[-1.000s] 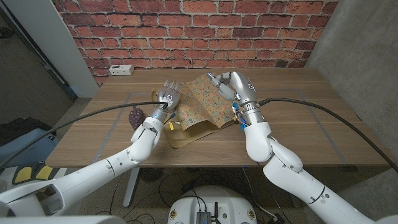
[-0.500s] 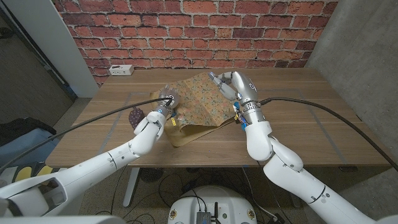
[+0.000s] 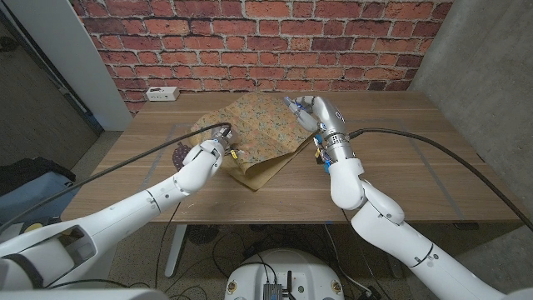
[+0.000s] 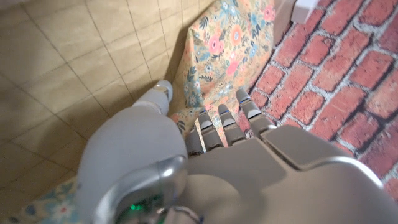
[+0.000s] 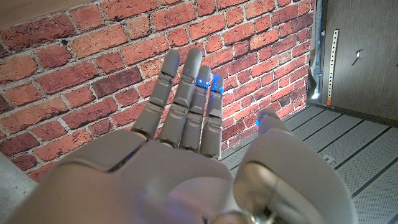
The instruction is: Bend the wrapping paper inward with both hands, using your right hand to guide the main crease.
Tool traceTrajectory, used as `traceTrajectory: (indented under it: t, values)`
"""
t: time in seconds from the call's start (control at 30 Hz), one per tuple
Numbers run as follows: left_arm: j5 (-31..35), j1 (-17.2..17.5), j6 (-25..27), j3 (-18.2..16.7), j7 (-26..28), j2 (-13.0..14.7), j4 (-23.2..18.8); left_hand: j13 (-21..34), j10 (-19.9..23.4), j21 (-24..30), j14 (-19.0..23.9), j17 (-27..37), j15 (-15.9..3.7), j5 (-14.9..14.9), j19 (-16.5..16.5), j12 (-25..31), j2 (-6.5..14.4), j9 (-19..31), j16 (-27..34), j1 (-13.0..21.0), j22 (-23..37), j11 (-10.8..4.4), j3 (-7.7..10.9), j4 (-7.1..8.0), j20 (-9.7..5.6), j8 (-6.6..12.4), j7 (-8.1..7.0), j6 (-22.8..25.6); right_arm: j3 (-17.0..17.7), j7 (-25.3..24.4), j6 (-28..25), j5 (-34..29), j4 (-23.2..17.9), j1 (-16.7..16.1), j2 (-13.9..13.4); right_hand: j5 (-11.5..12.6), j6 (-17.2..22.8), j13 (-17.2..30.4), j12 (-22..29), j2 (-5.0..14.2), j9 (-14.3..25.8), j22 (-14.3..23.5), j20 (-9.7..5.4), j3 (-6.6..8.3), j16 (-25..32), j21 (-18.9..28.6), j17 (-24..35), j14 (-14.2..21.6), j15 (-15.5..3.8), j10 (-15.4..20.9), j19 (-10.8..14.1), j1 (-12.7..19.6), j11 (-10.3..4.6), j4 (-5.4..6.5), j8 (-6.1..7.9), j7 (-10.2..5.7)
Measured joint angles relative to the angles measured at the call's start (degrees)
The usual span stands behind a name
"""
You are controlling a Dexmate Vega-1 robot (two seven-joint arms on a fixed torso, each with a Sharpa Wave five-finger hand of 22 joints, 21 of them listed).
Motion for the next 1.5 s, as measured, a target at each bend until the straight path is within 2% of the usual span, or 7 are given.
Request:
traceTrajectory:
  t: [0.3,0.33,0.47,0.83,1.17,1.37,1.5]
  values:
    - [-10.2,-3.2,-3.4,-2.6,-7.4,0.4,0.1,0.0,-5.5,-2.2,-4.8,0.0,0.99,0.3,-2.9,-0.8,-3.3,-1.5,-0.2,-5.0,0.0,1.27,-5.03,0.04,1.63,-6.51,0.55,-9.3,0.0,-1.9,0.4,1.4,1.4,0.7,0.4,0.0,0.0,-0.3,-0.2,0.14,-0.3,0.0,0.0,0.0,0.0,0.0,0.0,-0.2,0.21,0.0,0.0,-0.5,0.0,0.0,0.0,0.02]
    - [-19.8,-3.6,-6.1,-3.0,-13.2,0.6,0.1,0.0,-5.9,-2.4,-5.1,0.0,1.29,0.3,-3.0,-0.8,-3.8,-1.5,-0.2,-5.4,-0.1,1.41,-5.49,0.02,1.76,-6.88,0.63,-10.0,-0.1,-2.1,0.5,1.6,2.3,1.2,0.7,0.0,0.0,-0.3,-0.2,0.14,-0.3,0.0,0.0,0.0,0.0,0.0,0.0,-0.2,0.21,0.0,0.0,-0.5,0.0,0.0,0.0,0.02]
    - [-26.7,-4.7,-8.1,-4.1,-14.6,1.2,0.2,0.0,-7.3,-3.0,-6.1,0.3,2.35,1.2,-3.7,-1.0,-5.8,-1.6,-0.2,-6.7,-0.3,2.49,-7.25,-0.03,2.47,-8.09,1.42,-13.5,-0.2,-2.4,0.6,2.1,2.7,1.5,0.8,0.0,-0.3,-0.3,-0.4,-0.17,-0.3,0.0,0.0,0.0,0.0,0.0,0.0,0.0,0.43,0.0,0.0,-0.8,0.03,0.0,0.01,0.33]
    - [-48.2,-5.1,-16.8,-10.1,-10.6,4.4,1.5,0.0,-8.6,-3.8,-5.0,0.3,3.92,2.6,-4.3,-0.9,-9.0,-1.6,0.4,-7.9,-0.1,3.6,-9.81,0.07,3.49,-8.4,2.71,-17.4,-0.2,-3.7,2.1,4.4,4.0,2.3,1.3,0.0,-0.3,-0.3,-0.4,0.0,-0.3,0.0,-0.21,-0.01,0.0,0.0,-0.3,0.7,0.82,-0.4,0.7,-1.5,0.43,0.01,0.69,0.36]
    - [-66.6,-2.7,-27.8,-15.0,-2.4,5.8,5.4,0.3,-5.9,-4.2,-2.7,0.5,2.69,3.5,-3.9,0.4,-9.4,-1.6,1.1,-8.3,0.1,3.57,-10.69,0.76,4.44,-6.97,0.6,-13.7,-0.1,-4.6,3.9,6.3,5.0,2.7,1.7,0.0,0.6,-0.3,-0.4,-0.24,-0.3,0.0,0.0,0.15,0.3,0.0,-0.3,1.6,0.7,0.5,1.5,-1.7,0.82,-0.15,0.9,1.21]
    - [-71.5,-1.1,-29.0,-16.1,3.3,6.0,5.9,0.5,-6.3,-4.2,-2.2,1.0,1.97,3.9,-2.5,0.6,2.3,-1.6,1.1,-9.1,0.4,4.26,-7.4,3.78,2.06,-7.23,2.35,-14.8,0.2,-5.3,4.4,7.1,5.3,2.8,2.1,0.0,0.6,-0.1,-0.4,0.24,-0.5,0.0,-0.12,1.22,0.3,0.0,-0.2,1.5,0.34,0.5,1.8,-1.2,0.82,-1.23,0.9,1.27]
    - [-73.3,-0.9,-28.1,-15.8,5.9,5.4,6.2,0.5,-6.2,-4.8,-2.3,1.0,1.97,2.7,-4.5,0.6,6.0,-1.6,1.1,-11.0,0.7,4.63,-5.67,6.12,-0.39,-7.46,4.02,-15.9,0.4,-5.4,3.2,7.4,5.3,2.6,2.3,0.4,0.0,-0.4,-1.9,0.8,-0.5,-0.1,-0.88,2.71,-1.7,-0.4,-1.4,-2.5,0.48,-1.3,0.6,0.6,0.18,-3.18,0.9,0.61]
